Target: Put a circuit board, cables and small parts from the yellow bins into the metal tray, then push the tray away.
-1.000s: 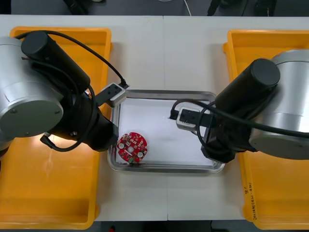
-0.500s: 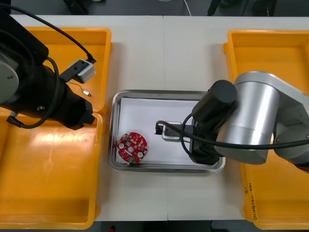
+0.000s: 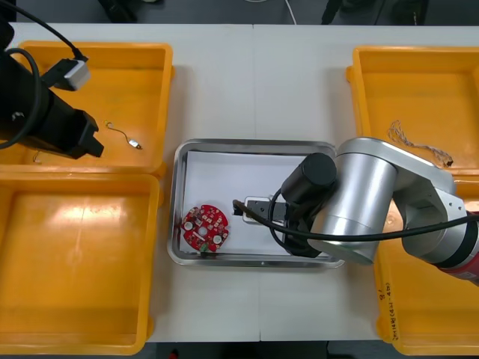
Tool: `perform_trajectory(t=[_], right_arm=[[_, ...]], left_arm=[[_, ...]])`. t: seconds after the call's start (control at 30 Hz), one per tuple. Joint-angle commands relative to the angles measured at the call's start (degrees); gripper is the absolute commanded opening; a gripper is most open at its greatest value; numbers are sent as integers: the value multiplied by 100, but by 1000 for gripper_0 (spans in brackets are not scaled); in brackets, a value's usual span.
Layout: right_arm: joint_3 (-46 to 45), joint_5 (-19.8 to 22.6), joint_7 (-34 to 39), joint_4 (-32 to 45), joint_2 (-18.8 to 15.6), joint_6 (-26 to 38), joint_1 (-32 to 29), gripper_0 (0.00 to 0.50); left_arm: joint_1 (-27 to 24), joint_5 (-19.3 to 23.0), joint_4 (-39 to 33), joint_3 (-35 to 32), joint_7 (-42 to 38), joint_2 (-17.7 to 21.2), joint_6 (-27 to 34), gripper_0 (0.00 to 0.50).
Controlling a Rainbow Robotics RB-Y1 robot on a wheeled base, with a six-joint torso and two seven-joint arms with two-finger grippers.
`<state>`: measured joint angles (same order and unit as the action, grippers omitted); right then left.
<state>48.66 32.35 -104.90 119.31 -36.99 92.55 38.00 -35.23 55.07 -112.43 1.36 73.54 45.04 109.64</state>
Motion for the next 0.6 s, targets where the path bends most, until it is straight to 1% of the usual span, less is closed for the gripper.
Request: perform_trajectory(t=[0.03,0.2,0.3,0.37,0.6], right_arm=[[126,-97,-162,-57,96,-238,-100,0],[126,-229,-136,-75,104,-422,-310,0],[135,-317,-110,-75,113,-492,-433,0],[126,-361,-83,-84,131,-528,-486,0],[126,-414,-57,-145,227,-536,-504,0]], left_arm=[[-476,39,450,-233,187,418,36,500],[-696,-75,907,-233,267,497,36,500],[-819,-225,1170,-233,337,497,36,500],[-881,-348,1329,-233,381,497,36,500],[-898,-831,1548,-233,636,479,36,500]])
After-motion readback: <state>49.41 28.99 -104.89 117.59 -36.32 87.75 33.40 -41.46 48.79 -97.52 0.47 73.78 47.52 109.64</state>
